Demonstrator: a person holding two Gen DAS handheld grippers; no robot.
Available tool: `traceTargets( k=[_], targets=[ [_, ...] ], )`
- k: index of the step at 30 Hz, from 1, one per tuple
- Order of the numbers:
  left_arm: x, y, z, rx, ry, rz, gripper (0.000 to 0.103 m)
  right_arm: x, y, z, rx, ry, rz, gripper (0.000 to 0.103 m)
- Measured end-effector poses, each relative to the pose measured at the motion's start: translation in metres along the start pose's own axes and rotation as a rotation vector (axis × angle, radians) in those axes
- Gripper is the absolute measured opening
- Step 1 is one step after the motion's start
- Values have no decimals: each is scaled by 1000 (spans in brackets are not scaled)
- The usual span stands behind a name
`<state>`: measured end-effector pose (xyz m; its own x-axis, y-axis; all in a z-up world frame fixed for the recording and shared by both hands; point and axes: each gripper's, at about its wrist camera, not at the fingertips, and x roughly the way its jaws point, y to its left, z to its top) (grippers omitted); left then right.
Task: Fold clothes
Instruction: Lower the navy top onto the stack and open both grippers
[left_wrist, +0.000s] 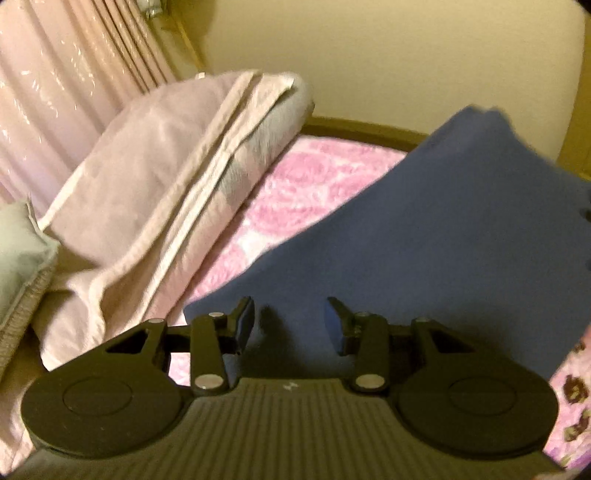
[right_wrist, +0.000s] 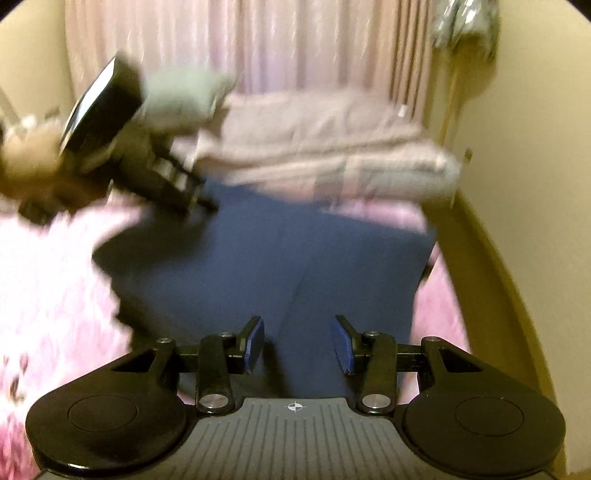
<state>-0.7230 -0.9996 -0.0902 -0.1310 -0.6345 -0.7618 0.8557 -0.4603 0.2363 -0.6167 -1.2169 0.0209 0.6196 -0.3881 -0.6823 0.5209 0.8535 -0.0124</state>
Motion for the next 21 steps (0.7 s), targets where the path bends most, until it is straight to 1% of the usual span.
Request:
traceTargets(
  k=[3, 5, 6, 8, 10, 13, 16, 19, 21],
  targets=[
    [-19, -7, 0, -37, -28, -31, 37, 18, -20, 25, 51, -45, 8, 44],
    [-21, -13, -5, -62, -20, -49, 37, 42, -33, 37, 77, -49, 21, 44],
    [-19, -16, -10, -69, -5, -57, 37, 56, -40, 41, 94, -41, 31, 44],
    [-10, -24, -21, -67, 27, -59, 37, 89, -53, 41, 152, 20, 48, 44],
    [-6, -26, -29, -86, 21, -61, 38, 109, -65, 39, 178, 61, 37, 44],
    [-5, -24, -29, -107, 24, -65, 38, 117, -81, 37, 215, 80, 57, 44],
    [-12, -24, -26, -99, 27, -59, 38, 110, -86, 39, 211, 84, 69, 44],
    [-33, -24, -27, -117, 0, -61, 38, 87, -79, 44, 214, 41, 44, 44],
    [-46, -28, -31, -131, -14, -65, 39, 64, -67, 40, 216, -1, 33, 44]
  ],
)
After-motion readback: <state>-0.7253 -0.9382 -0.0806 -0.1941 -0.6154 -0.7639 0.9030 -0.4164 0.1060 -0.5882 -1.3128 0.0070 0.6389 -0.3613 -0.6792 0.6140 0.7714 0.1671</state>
